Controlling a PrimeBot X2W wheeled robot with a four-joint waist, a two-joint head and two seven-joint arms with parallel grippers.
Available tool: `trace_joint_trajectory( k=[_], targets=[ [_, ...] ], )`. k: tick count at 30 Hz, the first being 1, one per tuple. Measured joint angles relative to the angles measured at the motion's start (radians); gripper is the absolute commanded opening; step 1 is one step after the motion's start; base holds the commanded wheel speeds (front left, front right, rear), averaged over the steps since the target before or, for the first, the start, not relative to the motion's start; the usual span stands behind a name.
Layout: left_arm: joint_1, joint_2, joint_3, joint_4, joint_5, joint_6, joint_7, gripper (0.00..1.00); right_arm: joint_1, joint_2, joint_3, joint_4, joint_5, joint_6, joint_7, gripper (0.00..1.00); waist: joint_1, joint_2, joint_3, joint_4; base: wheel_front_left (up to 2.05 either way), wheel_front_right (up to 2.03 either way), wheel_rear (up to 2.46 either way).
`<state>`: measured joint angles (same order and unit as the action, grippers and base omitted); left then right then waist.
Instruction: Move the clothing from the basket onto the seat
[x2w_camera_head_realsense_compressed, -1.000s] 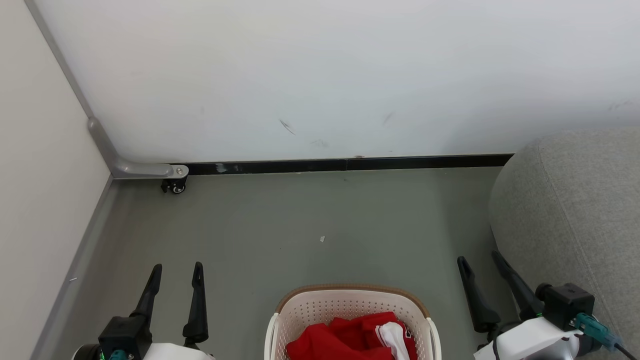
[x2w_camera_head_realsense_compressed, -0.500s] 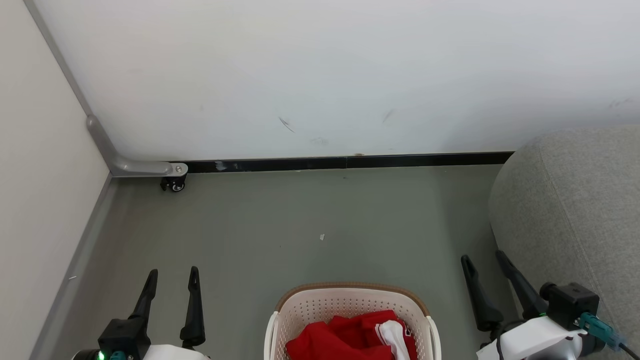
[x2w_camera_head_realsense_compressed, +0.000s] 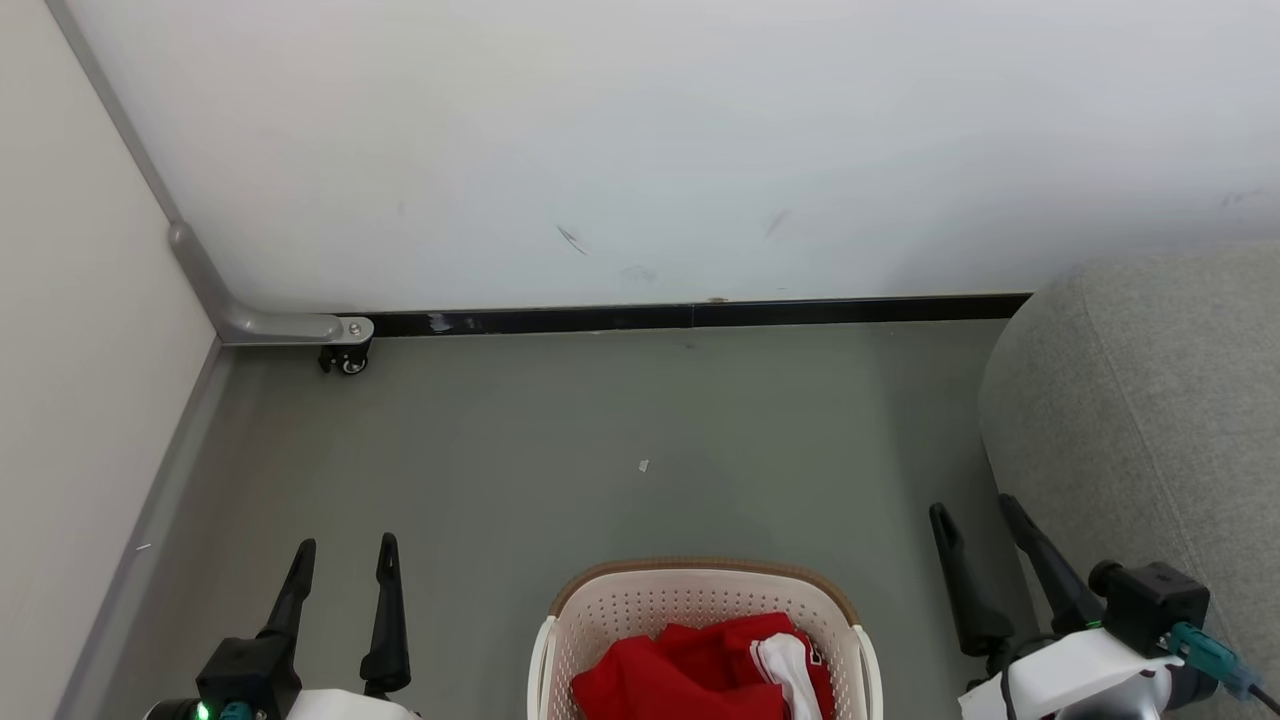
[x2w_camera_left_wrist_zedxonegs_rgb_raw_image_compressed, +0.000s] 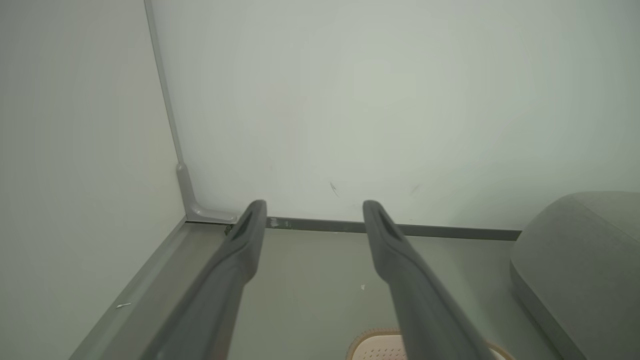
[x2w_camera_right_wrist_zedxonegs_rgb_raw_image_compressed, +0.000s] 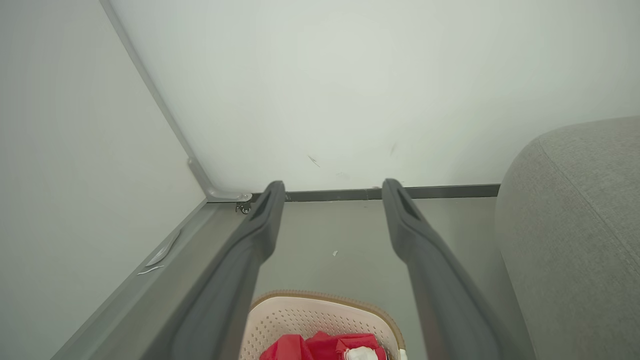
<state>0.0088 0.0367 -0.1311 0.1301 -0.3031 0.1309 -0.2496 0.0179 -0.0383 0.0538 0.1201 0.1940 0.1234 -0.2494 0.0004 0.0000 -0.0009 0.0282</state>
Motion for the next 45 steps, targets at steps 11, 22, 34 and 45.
trace_joint_trajectory(
  k=[11,22,34,45],
  targets=[
    [-0.009,0.004,-0.012,0.004,0.018,-0.002,0.0,1.0,0.0,0.0,-0.015,-0.025,0.0,0.0,0.0,1.0,-0.0001,0.0,0.024,-0.002,0.0,0.0,0.0],
    [-0.073,0.016,-0.066,0.049,0.054,-0.03,0.0,1.0,0.0,0.0,-0.072,-0.075,0.0,0.0,0.0,1.0,0.0,0.0,0.072,-0.015,0.0,0.0,0.0],
    [-0.155,0.016,-0.172,0.132,0.106,-0.085,0.021,1.0,-0.001,0.002,-0.163,-0.15,0.003,0.0,-0.001,1.0,-0.0001,0.0,0.154,-0.042,0.0,0.0,0.0],
    [-0.241,0.013,-0.256,0.198,0.162,-0.132,0.03,1.0,-0.011,0.002,-0.207,-0.211,0.013,0.0,-0.002,1.0,-0.0001,0.0,0.255,-0.08,0.0,0.0,0.0]
  ],
)
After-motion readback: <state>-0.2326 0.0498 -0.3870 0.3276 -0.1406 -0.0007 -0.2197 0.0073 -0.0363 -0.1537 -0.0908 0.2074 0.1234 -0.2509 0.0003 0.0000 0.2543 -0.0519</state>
